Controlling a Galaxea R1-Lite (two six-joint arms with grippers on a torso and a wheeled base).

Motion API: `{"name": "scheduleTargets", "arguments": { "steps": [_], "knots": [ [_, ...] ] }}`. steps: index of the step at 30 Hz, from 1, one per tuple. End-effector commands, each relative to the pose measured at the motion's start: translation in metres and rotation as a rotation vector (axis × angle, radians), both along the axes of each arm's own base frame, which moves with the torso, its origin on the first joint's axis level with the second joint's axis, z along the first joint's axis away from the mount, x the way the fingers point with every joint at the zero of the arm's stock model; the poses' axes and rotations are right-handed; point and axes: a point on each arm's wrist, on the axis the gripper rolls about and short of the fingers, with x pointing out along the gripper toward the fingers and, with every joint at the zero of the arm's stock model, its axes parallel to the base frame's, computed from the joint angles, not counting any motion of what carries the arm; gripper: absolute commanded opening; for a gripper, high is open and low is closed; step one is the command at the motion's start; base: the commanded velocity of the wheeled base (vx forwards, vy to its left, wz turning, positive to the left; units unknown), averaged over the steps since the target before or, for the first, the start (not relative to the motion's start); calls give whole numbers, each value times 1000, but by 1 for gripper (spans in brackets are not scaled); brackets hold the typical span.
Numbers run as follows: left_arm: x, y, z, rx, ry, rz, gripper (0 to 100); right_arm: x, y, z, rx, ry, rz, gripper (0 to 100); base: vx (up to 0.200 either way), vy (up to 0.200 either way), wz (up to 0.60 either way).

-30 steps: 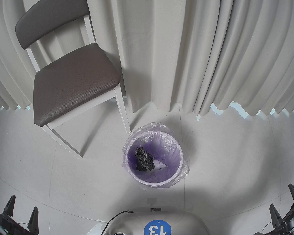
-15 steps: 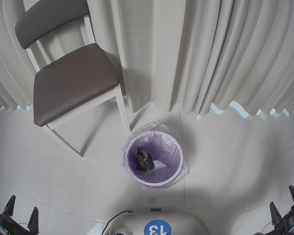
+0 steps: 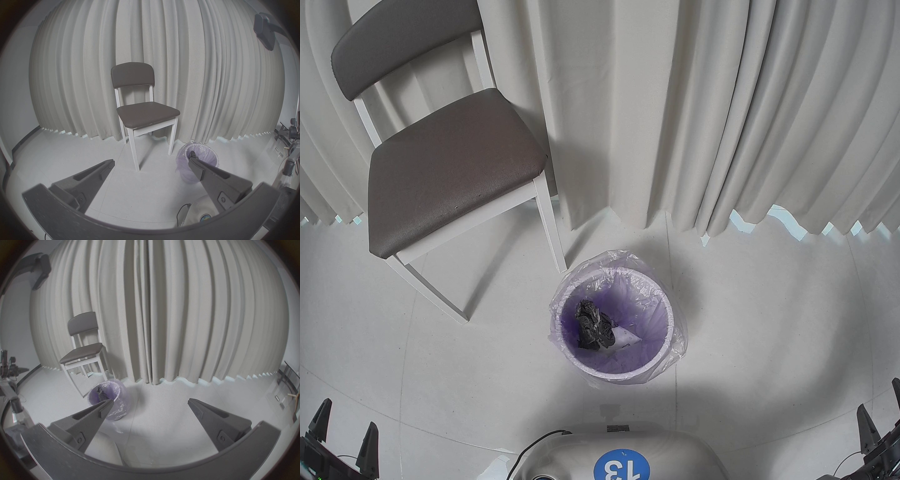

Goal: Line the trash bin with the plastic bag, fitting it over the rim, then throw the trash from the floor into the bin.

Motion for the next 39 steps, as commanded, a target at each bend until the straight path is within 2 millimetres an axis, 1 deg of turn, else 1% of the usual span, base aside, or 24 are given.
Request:
{"name": "scheduleTargets", "arguments": {
  "steps": [1,6,9,12,17,39],
  "knots": [
    [0,0,-5,0,2,0,100,0,0,-5,-3,3,0,100,0,0,0],
    [0,0,-5,0,2,0,100,0,1,-5,-71,0,39,100,0,0,0],
    [0,0,-5,0,0,0,100,0,1,-5,-40,6,38,100,0,0,0],
    [0,0,-5,0,2,0,100,0,0,-5,17,2,-22,100,0,0,0],
    [0,0,-5,0,2,0,100,0,0,-5,-40,4,12,100,0,0,0],
    [0,0,-5,0,2,0,100,0,0,-5,-5,5,-3,100,0,0,0]
  ]
}}
